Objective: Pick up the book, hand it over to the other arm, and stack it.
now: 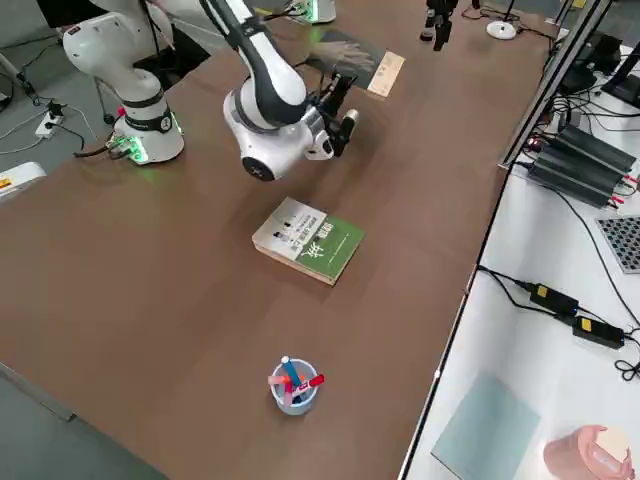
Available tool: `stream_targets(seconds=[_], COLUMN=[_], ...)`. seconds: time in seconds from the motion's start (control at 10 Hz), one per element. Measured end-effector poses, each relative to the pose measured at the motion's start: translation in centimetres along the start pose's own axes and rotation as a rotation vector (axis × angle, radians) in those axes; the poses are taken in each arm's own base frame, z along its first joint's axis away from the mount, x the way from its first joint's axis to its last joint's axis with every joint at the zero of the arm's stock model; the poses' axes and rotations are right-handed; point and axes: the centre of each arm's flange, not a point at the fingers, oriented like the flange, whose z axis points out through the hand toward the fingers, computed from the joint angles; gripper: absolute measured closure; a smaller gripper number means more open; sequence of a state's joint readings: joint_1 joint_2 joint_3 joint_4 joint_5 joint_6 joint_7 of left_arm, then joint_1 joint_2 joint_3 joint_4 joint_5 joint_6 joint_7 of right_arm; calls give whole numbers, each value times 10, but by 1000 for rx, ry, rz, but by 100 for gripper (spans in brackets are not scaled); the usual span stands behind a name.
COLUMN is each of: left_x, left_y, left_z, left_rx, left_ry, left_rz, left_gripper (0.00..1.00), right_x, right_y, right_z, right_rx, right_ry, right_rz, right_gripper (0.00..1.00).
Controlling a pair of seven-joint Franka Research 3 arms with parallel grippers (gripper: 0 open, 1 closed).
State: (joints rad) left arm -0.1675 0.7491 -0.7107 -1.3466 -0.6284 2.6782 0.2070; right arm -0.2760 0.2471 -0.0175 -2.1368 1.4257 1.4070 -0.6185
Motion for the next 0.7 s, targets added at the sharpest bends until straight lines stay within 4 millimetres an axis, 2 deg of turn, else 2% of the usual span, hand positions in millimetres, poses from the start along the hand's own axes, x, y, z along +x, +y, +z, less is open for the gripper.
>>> stream_targets(seconds=[0.3,0.5,0.7], left_x=[6,8,11], left_y=[2,13,16], left_z=[-21,-39,-54], left_rx=[160,309,406], left_ry=[-104,-166,-191], left_rz=[89,138,164], left_gripper=[0,0,0], right_x=[-2,-1,1], right_y=[-12,-9,-2], right_z=[-68,-115,-150], right_rx=[-98,-155,-188], right_ry=[18,50,76], right_rz=[-28,-26,-16], right_gripper=[85,85,85])
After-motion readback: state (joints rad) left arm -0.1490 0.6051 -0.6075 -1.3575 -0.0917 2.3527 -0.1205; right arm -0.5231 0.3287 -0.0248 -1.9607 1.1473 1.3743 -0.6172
